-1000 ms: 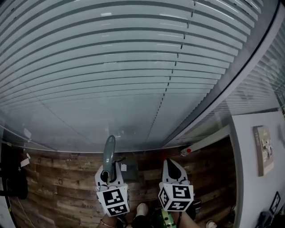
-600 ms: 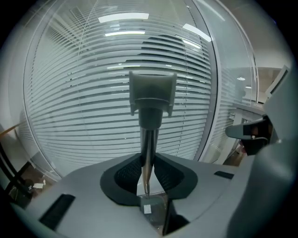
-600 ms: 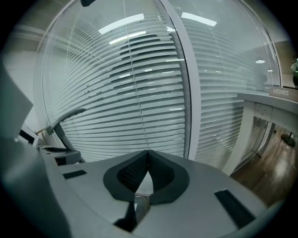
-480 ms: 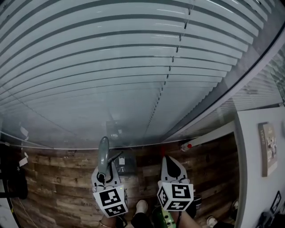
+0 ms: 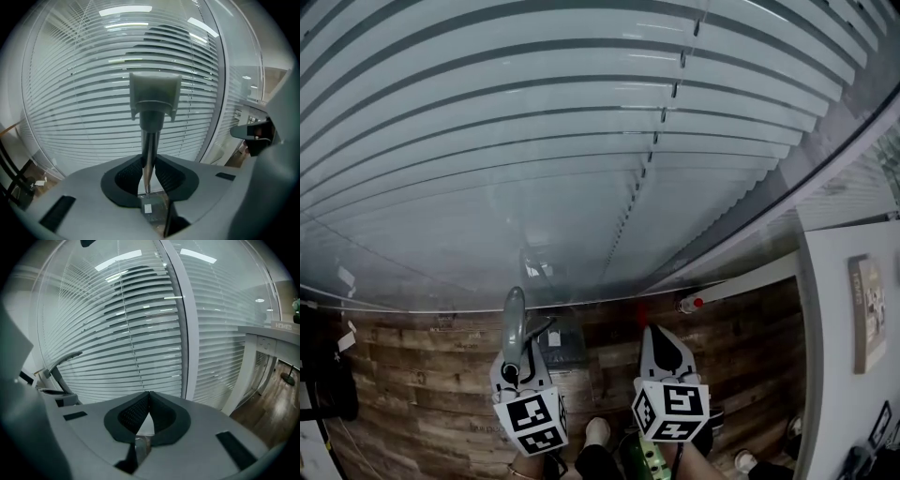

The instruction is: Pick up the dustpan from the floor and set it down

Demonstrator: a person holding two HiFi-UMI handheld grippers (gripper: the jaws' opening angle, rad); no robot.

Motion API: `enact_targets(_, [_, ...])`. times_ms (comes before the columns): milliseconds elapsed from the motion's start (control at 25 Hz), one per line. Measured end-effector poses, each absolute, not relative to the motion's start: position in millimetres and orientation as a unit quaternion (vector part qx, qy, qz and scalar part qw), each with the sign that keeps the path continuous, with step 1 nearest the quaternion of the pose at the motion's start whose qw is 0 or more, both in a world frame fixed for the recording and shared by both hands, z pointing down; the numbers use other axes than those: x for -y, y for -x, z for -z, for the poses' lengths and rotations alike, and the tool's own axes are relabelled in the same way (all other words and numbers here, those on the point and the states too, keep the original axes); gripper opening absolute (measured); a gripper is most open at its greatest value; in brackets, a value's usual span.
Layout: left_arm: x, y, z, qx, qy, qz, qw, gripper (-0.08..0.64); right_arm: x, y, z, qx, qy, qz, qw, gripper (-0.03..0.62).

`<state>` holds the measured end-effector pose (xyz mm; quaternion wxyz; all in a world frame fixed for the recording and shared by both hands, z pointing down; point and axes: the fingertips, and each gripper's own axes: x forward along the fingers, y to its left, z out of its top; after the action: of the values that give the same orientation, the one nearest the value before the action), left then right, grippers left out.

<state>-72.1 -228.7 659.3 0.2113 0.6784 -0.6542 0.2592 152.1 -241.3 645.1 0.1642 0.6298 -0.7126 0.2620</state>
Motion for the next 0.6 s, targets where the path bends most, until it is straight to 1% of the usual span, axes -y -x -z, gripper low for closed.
enact_targets(360, [230, 67, -695, 0.649, -0.675, -0.274, 0.221, 0.094, 241, -159, -655, 0.705, -0.635, -0.269, 0.167, 0.032])
enact_targets(600, [243, 71, -692, 0.655, -0.676, -0.264, 0.212, 0.095, 241, -156, -651, 0.702, -0.638, -0.269, 0.165, 0.032])
